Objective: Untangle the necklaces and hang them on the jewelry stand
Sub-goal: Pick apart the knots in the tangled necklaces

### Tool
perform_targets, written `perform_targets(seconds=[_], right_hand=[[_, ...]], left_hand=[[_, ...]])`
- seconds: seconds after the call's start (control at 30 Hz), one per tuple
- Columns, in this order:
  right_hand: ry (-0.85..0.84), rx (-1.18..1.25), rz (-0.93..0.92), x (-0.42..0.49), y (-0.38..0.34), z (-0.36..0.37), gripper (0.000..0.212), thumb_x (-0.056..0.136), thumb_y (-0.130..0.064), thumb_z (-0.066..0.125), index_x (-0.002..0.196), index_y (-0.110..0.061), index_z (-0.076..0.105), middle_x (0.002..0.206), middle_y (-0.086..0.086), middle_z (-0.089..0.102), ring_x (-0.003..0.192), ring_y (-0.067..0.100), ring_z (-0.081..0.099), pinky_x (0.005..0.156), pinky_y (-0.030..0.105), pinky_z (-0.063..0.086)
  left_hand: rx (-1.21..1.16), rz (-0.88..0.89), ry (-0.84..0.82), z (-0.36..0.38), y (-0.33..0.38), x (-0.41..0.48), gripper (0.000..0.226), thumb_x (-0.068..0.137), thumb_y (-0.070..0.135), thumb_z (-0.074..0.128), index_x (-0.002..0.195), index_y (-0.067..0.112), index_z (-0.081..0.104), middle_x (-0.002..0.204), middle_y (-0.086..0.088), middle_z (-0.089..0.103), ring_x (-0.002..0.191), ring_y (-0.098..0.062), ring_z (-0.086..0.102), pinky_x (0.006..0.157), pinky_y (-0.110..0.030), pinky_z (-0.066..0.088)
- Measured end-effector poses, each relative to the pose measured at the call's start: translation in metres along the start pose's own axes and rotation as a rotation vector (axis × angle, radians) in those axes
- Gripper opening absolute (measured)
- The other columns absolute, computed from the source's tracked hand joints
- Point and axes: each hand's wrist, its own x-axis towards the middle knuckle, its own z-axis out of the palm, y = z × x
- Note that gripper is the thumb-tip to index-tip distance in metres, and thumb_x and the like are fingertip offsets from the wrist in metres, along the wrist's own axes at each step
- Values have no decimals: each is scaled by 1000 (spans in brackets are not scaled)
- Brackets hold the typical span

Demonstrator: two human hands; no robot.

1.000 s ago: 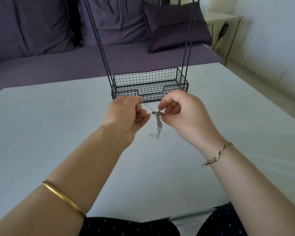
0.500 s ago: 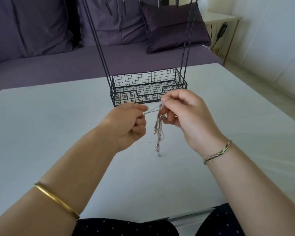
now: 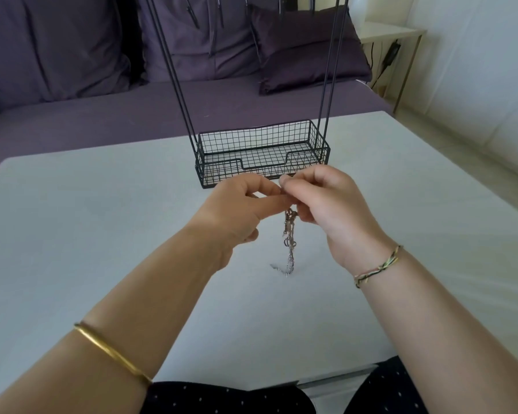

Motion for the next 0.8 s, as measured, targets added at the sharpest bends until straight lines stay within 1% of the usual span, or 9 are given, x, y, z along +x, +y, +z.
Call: perform_targets(seconds=[0.07, 0.13, 0.23, 0.33, 0.43, 0.5, 0.57, 0.67, 0.8], right_hand=[[0, 26, 18, 0, 0, 0, 15, 85, -21, 65, 84, -6, 64, 70, -2, 57, 61, 12, 51, 63, 28, 45], [-12, 43, 47, 0, -1, 0, 19, 91, -27, 58, 82, -13, 65, 73, -7, 63, 71, 11, 56, 69, 29, 48], [-137, 44, 154, -1, -1, 1, 33, 97, -41, 44, 86, -17, 64, 79, -4, 70, 85, 14, 65, 85, 36, 46], [-271, 1, 198, -4, -2, 5, 33, 98, -37, 40, 84, -16, 61, 62, -1, 67, 71, 19, 66, 89, 40, 43], [-257, 61, 224, -3, -3, 4, 15, 94, -20, 50, 85, -11, 57, 57, 0, 55, 55, 19, 56, 70, 34, 45], [-228, 40, 205, -3, -2, 1, 8, 89, -12, 57, 83, -10, 61, 60, 0, 51, 47, 13, 45, 55, 26, 44], [-205, -27, 148, -2, 1, -3, 10, 86, -10, 61, 77, -12, 64, 61, -2, 52, 44, 8, 36, 45, 21, 36], [-182, -56, 89, -2, 4, -7, 6, 85, -10, 65, 79, -10, 67, 65, -2, 54, 38, 3, 32, 39, 17, 28], [-117, -42, 37, -2, 5, -10, 10, 85, -9, 64, 84, 0, 67, 70, 4, 55, 38, 4, 38, 37, 16, 29]], left_hand=[[-11, 36, 20, 0, -2, 2, 14, 83, 21, 70, 72, 21, 61, 62, 9, 48, 62, -11, 42, 60, -24, 40], [-13, 79, 21, -1, -2, 3, 13, 87, 20, 65, 75, 20, 60, 75, 4, 55, 72, -10, 51, 67, -24, 43], [-70, 144, 46, -4, -1, 4, 13, 91, 16, 59, 78, 16, 58, 72, 2, 63, 71, -12, 57, 67, -25, 44], [-108, 163, 135, -6, -1, 6, 17, 94, 15, 55, 77, 14, 54, 64, 2, 61, 65, -13, 57, 67, -28, 46], [-224, 130, 220, -11, -3, 10, 20, 94, 10, 52, 74, 12, 51, 62, 1, 52, 60, -15, 52, 68, -30, 49], [-339, 72, 249, -15, -2, 11, 17, 95, 9, 52, 78, 11, 50, 59, 2, 46, 56, -13, 48, 61, -27, 49], [-409, 27, 260, -18, -2, 11, 15, 95, 9, 52, 80, 11, 50, 50, 4, 43, 50, -11, 47, 52, -26, 45], [-450, -8, 253, -20, -3, 10, 17, 96, 11, 52, 79, 11, 47, 41, 4, 39, 50, -17, 48, 44, -25, 37], [-485, -30, 243, -18, -4, 8, 19, 96, 11, 52, 78, 11, 46, 53, 0, 34, 41, -12, 39, 44, -24, 37]])
